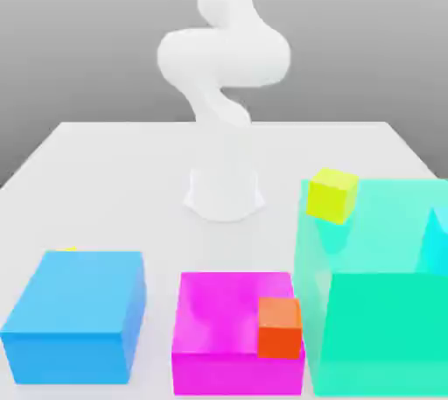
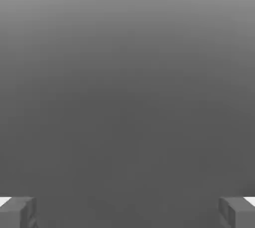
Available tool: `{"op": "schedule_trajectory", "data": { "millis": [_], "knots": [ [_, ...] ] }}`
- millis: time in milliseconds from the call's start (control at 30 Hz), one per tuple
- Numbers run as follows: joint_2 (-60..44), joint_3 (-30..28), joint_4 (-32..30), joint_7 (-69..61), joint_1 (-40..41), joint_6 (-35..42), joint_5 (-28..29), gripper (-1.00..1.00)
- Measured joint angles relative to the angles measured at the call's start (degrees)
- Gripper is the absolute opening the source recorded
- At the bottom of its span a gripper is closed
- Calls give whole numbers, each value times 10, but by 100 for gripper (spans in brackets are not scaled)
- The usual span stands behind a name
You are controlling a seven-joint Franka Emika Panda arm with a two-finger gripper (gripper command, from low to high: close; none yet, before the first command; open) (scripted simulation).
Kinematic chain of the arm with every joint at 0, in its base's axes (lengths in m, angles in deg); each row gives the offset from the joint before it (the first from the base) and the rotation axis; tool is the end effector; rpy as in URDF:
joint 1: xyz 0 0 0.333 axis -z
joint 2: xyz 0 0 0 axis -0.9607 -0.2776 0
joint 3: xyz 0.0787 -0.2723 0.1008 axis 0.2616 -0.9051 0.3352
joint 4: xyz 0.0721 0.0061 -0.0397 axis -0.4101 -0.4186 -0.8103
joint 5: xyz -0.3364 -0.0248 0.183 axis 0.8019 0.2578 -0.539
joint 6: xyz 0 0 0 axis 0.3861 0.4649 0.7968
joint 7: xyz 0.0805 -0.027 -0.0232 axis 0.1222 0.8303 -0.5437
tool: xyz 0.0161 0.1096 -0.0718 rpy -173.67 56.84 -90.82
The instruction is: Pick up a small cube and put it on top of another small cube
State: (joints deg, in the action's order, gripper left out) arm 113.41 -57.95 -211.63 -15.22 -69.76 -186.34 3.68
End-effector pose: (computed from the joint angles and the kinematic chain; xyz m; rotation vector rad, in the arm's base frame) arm 0.3849 -0.0162 0.6529 -2.3822 1.2362 -0.9796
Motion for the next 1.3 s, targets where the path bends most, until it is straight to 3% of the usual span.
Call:
{"op": "schedule_trajectory", "data": {
  "millis": [500,933,1133,1300],
  "knots": [
    [-173,58,-98,399,228,-107,46,0],
    [-322,54,-182,737,379,-198,80,0],
    [-387,34,-222,874,430,-242,70,0],
    [-439,20,-255,964,468,-279,26,0]
  ]
}}
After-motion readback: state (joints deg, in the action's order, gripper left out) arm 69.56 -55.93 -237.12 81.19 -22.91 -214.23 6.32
